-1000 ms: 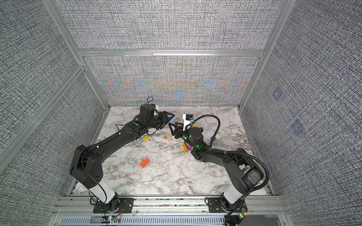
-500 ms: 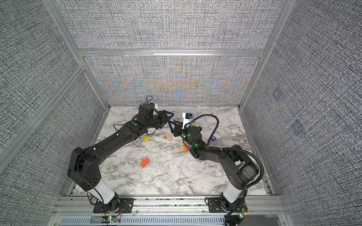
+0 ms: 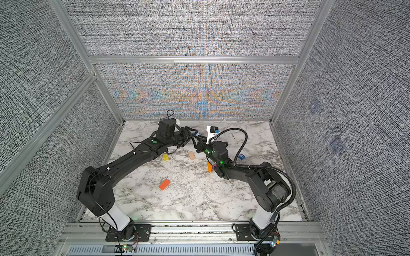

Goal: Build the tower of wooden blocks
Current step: 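Carry the light blue block toward the right gripper while right gripper approaches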

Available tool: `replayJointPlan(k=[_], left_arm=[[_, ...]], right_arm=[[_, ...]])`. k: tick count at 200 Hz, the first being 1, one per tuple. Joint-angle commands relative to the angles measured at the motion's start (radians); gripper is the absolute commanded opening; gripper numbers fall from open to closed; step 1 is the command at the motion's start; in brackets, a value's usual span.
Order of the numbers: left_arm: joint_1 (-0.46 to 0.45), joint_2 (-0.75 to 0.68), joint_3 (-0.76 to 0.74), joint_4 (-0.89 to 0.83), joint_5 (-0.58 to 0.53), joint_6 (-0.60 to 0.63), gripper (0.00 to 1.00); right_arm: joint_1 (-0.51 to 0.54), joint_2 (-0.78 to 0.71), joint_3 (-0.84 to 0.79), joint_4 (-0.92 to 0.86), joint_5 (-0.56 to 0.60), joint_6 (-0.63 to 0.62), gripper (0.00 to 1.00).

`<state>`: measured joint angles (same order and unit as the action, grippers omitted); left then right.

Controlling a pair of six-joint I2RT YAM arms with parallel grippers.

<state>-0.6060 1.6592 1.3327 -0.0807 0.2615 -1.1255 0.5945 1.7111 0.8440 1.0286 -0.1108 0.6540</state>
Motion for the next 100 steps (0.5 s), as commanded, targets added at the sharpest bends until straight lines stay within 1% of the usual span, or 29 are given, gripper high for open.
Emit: replayJointPlan(k=[1,22,52,79,100], left_arm=[[0.000,-0.004,-0.001,0.027,-0.001,0.002,0.47],[0.000,-0.005,0.001,0.017,-0.004,0.009,0.47],[0.000,-0.015,-0.012,0.021,-0.012,0.009,0.47],[0.000,-0.019,-0.012,0.019,-0.018,0.007,0.47],[0.000,-0.023,-0.012,0.018,-0.023,0.006,0.47]], right_arm=[[-0.002,0.005,0.005,0.044,-0.004,0.011,0.36],[-0.002,0.006,0.007,0.034,-0.013,0.015,0.29],[-0.002,-0.002,0.000,0.028,-0.011,0.018,0.24],[-0.003,-0.012,-0.006,0.016,-0.011,0.020,0.20],[-0.002,-0.017,-0.017,0.017,-0.008,0.024,0.20]])
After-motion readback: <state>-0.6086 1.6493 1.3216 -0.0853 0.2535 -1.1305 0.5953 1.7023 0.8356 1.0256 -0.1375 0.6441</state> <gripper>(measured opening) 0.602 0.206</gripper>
